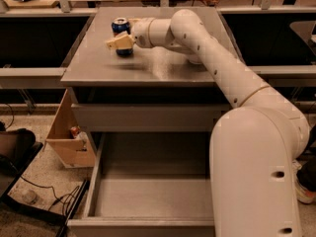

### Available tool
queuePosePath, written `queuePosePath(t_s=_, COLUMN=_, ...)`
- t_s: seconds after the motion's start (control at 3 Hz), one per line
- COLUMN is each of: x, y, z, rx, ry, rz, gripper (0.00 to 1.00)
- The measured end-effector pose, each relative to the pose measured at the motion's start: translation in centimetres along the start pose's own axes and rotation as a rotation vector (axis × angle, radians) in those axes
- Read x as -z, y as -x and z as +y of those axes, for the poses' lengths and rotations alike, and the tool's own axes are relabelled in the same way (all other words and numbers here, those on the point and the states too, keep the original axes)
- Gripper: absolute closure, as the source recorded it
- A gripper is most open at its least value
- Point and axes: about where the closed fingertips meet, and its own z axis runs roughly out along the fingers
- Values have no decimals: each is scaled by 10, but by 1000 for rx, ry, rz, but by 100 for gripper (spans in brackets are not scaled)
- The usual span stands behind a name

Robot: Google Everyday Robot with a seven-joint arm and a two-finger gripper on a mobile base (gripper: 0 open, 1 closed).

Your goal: Place pepsi can into middle drawer

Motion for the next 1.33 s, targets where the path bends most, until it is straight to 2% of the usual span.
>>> queuePosePath(t_s=0.33, x=-2, y=0, z=1, rx=-5, ry=2, rz=1, gripper=48)
queuePosePath(t_s=0.67, x=-2, y=0, z=1, rx=-5, ry=2, rz=1, gripper=79)
queuePosePath(t_s=1.0, x=-2, y=0, z=1, rx=-5, ry=2, rz=1, gripper=100)
queuePosePath(t_s=1.33, x=40, y=26, z=27, rx=37, ry=0, rz=51, gripper=100)
